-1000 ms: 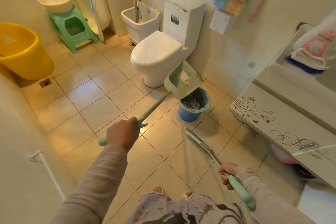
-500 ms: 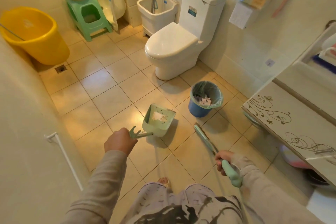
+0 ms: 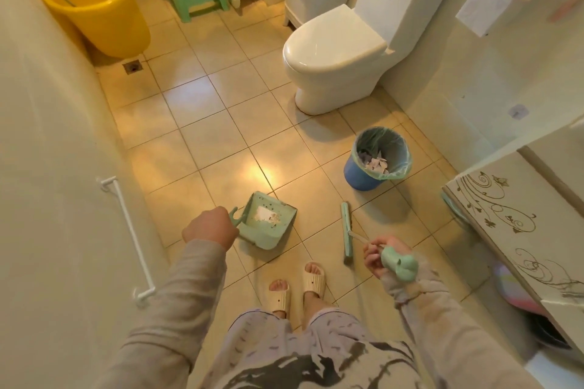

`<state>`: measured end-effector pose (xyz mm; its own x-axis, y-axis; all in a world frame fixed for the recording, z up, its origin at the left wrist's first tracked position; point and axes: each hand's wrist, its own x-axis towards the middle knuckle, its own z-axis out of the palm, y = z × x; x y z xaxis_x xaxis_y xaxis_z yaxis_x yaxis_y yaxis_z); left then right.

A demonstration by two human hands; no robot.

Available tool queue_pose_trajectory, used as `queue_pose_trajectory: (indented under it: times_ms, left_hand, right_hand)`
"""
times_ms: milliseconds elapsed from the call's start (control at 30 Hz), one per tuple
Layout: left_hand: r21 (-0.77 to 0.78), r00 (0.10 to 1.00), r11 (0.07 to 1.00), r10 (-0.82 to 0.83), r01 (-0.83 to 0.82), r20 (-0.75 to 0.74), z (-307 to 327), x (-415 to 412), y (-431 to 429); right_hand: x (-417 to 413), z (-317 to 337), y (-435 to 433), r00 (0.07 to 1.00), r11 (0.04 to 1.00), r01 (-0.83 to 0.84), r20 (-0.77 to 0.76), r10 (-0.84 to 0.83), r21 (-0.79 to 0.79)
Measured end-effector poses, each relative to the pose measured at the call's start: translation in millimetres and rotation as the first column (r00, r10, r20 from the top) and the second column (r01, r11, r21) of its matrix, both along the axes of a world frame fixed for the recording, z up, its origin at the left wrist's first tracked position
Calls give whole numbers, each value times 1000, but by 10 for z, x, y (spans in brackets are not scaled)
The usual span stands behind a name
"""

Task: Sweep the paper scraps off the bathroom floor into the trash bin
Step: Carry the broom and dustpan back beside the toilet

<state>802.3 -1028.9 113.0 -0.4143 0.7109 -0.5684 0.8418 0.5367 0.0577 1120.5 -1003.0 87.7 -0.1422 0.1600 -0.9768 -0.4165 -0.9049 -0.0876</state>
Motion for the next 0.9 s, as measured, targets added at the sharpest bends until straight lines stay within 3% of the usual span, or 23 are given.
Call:
queue_pose_trajectory:
  times_ms: [133,267,467,667,900]
  left_hand:
    - [52,994,998,-30,36,-102,33,137,-41]
    - [58,980,997,-43,55,-194,81,258,-67]
    - [155,941,956,278,-250,-192,32,252,-359]
    - [200,850,861,500,-467,-167,11,145,-430]
    - [267,796,805,581,-530,-170,84,-293,-184]
  right_hand:
    - [95,-98,115,999,999,-13,37,15,-38]
    - [110,-115,412,986,983,-161,37,165,-88]
    - [-1,-85,853,878,877,-476,18,478,-60]
    - [-357,-35,1328,843,842,-536,-23,538,56]
    - [-1194,140,1912,774,772,-628,-29,633,104]
